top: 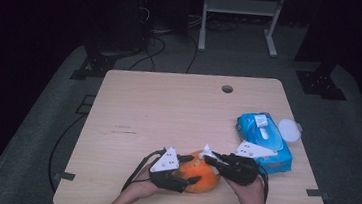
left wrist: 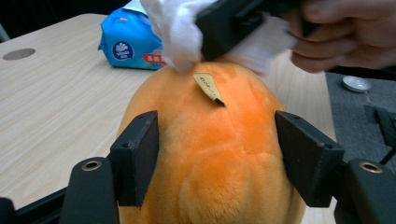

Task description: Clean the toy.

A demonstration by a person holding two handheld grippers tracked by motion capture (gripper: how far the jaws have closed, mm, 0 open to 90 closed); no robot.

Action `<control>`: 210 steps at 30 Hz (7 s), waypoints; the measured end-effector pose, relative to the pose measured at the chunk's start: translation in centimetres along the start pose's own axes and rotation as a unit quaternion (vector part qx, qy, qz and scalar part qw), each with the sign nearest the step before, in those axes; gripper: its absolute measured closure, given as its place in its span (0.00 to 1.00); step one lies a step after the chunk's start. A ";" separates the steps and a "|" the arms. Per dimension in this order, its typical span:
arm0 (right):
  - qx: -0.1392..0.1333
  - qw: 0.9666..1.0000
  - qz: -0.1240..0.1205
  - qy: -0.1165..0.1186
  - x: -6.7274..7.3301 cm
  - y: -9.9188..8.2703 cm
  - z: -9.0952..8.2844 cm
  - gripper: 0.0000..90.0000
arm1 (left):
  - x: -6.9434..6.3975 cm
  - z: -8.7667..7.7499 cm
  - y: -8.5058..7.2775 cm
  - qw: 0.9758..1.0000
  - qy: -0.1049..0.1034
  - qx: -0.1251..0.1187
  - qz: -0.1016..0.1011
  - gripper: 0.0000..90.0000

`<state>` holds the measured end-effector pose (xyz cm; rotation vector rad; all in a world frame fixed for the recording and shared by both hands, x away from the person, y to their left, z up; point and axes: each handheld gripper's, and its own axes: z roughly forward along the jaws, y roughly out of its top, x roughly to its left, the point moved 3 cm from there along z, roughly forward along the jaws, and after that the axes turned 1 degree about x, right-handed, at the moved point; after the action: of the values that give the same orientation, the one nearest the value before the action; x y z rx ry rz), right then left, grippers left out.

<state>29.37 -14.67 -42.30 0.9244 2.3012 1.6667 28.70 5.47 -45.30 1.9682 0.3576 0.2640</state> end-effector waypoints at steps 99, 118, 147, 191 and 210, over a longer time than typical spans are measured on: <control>-0.032 0.999 -0.027 -0.011 1.3 0.6 -0.5 0.85 | -0.2 0.4 -0.4 0.999 0.041 0.018 -0.003 0.42; -0.036 0.999 -0.021 -0.028 0.7 0.7 -1.0 0.85 | 0.0 -1.0 0.9 0.999 0.027 -0.020 -0.027 0.40; -0.046 0.998 -0.023 -0.040 0.0 0.5 -1.1 0.86 | 0.2 -1.0 1.4 0.999 0.008 -0.017 -0.041 0.31; -0.010 0.999 -0.027 0.021 2.2 1.6 -0.4 0.86 | -0.6 0.4 0.4 0.999 0.013 -0.013 -0.031 0.36; -0.029 0.999 -0.025 0.001 0.5 0.7 -1.1 0.86 | 0.9 -0.2 -0.3 0.997 0.013 -0.013 -0.071 0.37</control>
<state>28.78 -15.15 -41.12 0.8467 2.2448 1.7057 29.42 6.07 -45.48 1.9054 0.5060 0.2024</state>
